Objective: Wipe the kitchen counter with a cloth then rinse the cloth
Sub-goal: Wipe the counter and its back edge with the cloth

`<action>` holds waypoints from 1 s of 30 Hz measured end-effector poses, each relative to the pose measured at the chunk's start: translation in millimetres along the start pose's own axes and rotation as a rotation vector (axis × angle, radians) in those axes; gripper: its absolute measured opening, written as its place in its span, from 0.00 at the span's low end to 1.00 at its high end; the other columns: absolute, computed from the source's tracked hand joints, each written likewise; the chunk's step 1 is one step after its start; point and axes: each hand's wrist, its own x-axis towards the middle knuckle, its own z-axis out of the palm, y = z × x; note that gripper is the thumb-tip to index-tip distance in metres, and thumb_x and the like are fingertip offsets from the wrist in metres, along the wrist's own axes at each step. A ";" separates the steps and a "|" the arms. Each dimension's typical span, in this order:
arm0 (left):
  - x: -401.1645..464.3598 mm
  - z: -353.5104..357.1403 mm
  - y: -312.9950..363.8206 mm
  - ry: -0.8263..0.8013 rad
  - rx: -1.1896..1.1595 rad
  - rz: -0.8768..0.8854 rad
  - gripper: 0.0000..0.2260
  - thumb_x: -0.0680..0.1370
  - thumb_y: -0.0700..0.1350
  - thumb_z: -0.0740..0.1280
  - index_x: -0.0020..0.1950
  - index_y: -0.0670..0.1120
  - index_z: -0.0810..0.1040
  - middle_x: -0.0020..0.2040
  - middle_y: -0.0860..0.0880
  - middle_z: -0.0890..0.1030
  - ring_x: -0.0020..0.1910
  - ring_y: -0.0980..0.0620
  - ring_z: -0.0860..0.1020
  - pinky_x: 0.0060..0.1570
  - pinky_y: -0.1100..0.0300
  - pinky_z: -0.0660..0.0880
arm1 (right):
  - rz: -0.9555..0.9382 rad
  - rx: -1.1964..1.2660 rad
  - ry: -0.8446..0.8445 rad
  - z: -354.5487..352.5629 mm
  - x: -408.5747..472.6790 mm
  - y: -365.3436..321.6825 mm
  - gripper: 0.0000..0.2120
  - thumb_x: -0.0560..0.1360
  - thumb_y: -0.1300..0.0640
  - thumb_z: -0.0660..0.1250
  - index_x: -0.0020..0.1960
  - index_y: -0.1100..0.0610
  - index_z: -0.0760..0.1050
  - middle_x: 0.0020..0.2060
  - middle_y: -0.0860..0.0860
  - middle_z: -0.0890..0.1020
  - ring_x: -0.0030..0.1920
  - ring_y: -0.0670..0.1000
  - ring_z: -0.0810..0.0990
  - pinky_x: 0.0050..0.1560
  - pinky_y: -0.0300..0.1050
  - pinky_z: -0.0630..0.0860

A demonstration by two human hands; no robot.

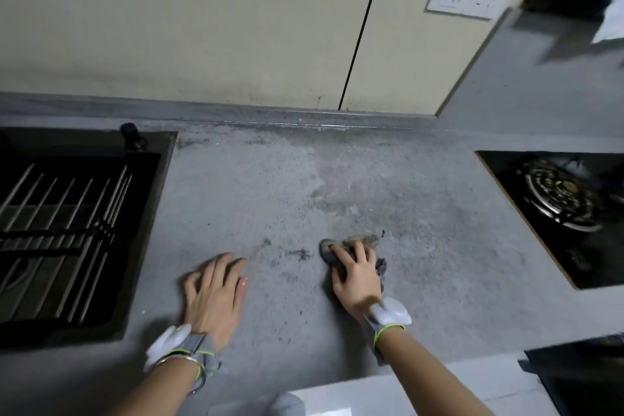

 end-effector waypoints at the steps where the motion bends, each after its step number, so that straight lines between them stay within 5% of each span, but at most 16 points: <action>1: -13.3 -4.1 -2.7 0.009 0.012 0.017 0.21 0.75 0.50 0.52 0.55 0.47 0.82 0.54 0.48 0.81 0.56 0.54 0.68 0.49 0.53 0.60 | 0.010 0.002 -0.003 -0.4 -16.4 -1.4 0.22 0.76 0.56 0.60 0.70 0.50 0.67 0.70 0.55 0.63 0.69 0.60 0.57 0.65 0.49 0.67; 5: -42.0 -8.9 -5.1 -0.121 0.000 0.015 0.24 0.76 0.52 0.48 0.58 0.51 0.81 0.58 0.52 0.81 0.61 0.57 0.71 0.51 0.55 0.58 | 0.041 0.018 0.009 0.4 -56.1 -1.5 0.21 0.76 0.56 0.60 0.70 0.49 0.67 0.69 0.55 0.64 0.69 0.59 0.57 0.64 0.48 0.68; 9: -57.2 -2.4 -10.2 -0.210 0.012 0.004 0.37 0.71 0.59 0.30 0.75 0.58 0.59 0.76 0.60 0.57 0.75 0.63 0.53 0.64 0.55 0.50 | 0.060 0.028 0.036 1.1 -93.8 -6.1 0.21 0.76 0.57 0.61 0.69 0.50 0.69 0.68 0.55 0.66 0.68 0.59 0.59 0.64 0.48 0.67; 12: -51.5 -2.9 -11.2 -0.275 0.060 0.001 0.23 0.81 0.57 0.38 0.77 0.60 0.52 0.77 0.61 0.48 0.75 0.65 0.47 0.69 0.53 0.46 | 0.041 0.078 0.080 1.8 -106.9 -7.1 0.20 0.74 0.60 0.63 0.66 0.53 0.73 0.65 0.57 0.70 0.66 0.61 0.63 0.64 0.50 0.67; 15: -50.0 -2.8 -10.9 -0.288 0.061 0.001 0.21 0.83 0.53 0.46 0.77 0.60 0.52 0.77 0.61 0.48 0.75 0.64 0.47 0.69 0.53 0.47 | 0.051 0.102 0.110 2.9 -108.4 -8.4 0.19 0.74 0.61 0.64 0.64 0.55 0.75 0.63 0.58 0.72 0.65 0.61 0.64 0.62 0.51 0.68; 20: -41.3 -2.8 -12.8 -0.202 0.023 0.043 0.34 0.72 0.59 0.33 0.72 0.56 0.66 0.72 0.57 0.65 0.72 0.59 0.61 0.64 0.55 0.52 | 0.053 0.112 0.131 5.5 -89.6 -13.7 0.19 0.74 0.60 0.64 0.65 0.54 0.75 0.63 0.57 0.71 0.67 0.59 0.63 0.58 0.49 0.72; 23: -27.4 1.1 -14.9 -0.160 -0.011 0.042 0.34 0.72 0.57 0.36 0.68 0.53 0.72 0.67 0.54 0.72 0.67 0.54 0.69 0.63 0.52 0.57 | 0.034 0.109 0.143 8.2 -64.8 -17.9 0.19 0.75 0.59 0.64 0.66 0.54 0.74 0.65 0.56 0.70 0.68 0.58 0.62 0.57 0.49 0.72; 30: 41.7 13.8 -22.0 -0.176 -0.005 0.033 0.35 0.72 0.59 0.32 0.76 0.55 0.58 0.77 0.57 0.56 0.75 0.59 0.54 0.66 0.54 0.53 | 0.000 0.103 0.150 15.7 24.1 -33.0 0.19 0.76 0.58 0.62 0.66 0.54 0.72 0.66 0.57 0.69 0.69 0.59 0.60 0.56 0.50 0.73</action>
